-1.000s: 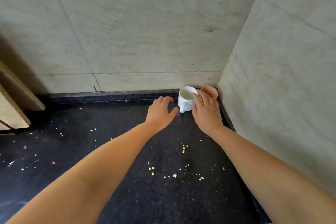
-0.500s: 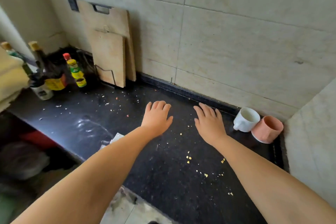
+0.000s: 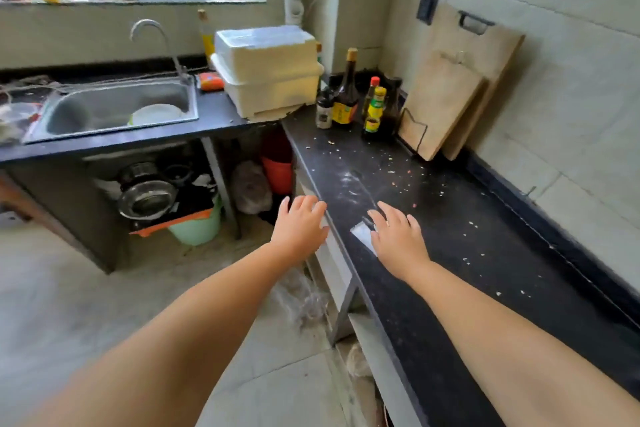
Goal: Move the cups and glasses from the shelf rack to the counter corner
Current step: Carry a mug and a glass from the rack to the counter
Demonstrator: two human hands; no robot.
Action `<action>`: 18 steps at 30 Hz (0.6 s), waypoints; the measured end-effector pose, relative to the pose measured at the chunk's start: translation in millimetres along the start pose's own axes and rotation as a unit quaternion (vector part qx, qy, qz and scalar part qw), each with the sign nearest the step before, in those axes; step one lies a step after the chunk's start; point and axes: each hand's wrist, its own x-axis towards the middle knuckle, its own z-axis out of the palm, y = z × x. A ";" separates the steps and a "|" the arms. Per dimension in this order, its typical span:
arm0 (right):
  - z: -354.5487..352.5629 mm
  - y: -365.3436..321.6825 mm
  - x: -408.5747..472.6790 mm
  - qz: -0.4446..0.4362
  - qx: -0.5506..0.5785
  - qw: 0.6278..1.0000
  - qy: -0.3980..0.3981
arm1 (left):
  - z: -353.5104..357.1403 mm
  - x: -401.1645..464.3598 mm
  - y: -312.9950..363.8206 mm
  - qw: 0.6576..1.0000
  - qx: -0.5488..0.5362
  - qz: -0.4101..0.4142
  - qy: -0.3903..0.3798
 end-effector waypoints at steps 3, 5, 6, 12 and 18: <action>-2.4 -67.4 22.3 -0.072 0.020 0.997 0.001 | -11.4 -34.4 -66.6 0.997 0.008 -0.076 0.021; -0.9 -119.7 35.1 -0.124 0.028 0.992 0.008 | -22.6 -62.9 -111.6 0.991 0.006 -0.132 0.033; 0.2 -145.0 40.5 -0.148 0.029 0.988 0.013 | -27.9 -76.6 -132.1 0.988 0.007 -0.151 0.038; 5.9 -322.7 49.5 -0.251 0.057 0.966 0.024 | -55.4 -171.2 -262.2 0.969 0.031 -0.243 0.039; 3.7 -467.7 44.8 -0.326 0.067 0.943 0.002 | -80.5 -245.4 -368.6 0.945 0.030 -0.323 0.045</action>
